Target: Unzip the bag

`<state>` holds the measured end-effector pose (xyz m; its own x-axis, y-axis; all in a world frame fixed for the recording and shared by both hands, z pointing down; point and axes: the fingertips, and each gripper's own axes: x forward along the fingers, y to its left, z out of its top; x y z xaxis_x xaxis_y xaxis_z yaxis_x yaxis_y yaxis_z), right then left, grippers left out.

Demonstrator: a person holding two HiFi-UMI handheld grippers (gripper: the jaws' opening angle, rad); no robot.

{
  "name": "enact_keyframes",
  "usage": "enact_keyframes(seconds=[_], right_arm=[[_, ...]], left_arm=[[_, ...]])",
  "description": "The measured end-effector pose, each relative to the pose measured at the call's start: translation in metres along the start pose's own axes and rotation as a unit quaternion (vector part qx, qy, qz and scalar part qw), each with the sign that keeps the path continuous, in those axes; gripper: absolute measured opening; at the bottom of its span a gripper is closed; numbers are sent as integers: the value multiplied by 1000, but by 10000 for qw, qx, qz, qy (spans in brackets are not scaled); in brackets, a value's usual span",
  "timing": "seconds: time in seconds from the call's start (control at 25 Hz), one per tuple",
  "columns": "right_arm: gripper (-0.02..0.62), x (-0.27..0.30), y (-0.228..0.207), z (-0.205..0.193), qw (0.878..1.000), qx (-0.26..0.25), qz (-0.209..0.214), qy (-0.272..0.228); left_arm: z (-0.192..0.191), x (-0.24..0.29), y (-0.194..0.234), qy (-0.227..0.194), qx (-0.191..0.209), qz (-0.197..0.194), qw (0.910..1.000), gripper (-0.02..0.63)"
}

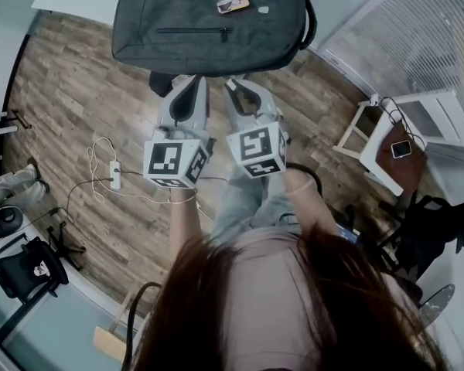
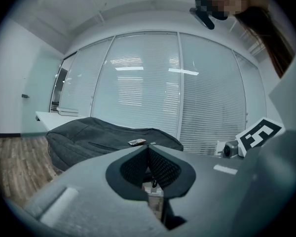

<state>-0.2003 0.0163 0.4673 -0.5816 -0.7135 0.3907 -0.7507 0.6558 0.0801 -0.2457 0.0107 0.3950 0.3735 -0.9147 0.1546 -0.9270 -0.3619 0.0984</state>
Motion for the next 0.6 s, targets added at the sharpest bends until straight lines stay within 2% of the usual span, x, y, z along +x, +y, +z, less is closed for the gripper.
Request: enact_keyframes(seconds=[0.28, 0.6], right_arm=[[58, 13, -1, -9, 9999, 58, -89, 79], [60, 20, -2, -14, 9996, 155, -210, 77]], left_arm=[[-11, 25, 16, 188, -106, -186, 9996, 9], [-39, 50, 31, 785, -452, -178, 9957, 9]])
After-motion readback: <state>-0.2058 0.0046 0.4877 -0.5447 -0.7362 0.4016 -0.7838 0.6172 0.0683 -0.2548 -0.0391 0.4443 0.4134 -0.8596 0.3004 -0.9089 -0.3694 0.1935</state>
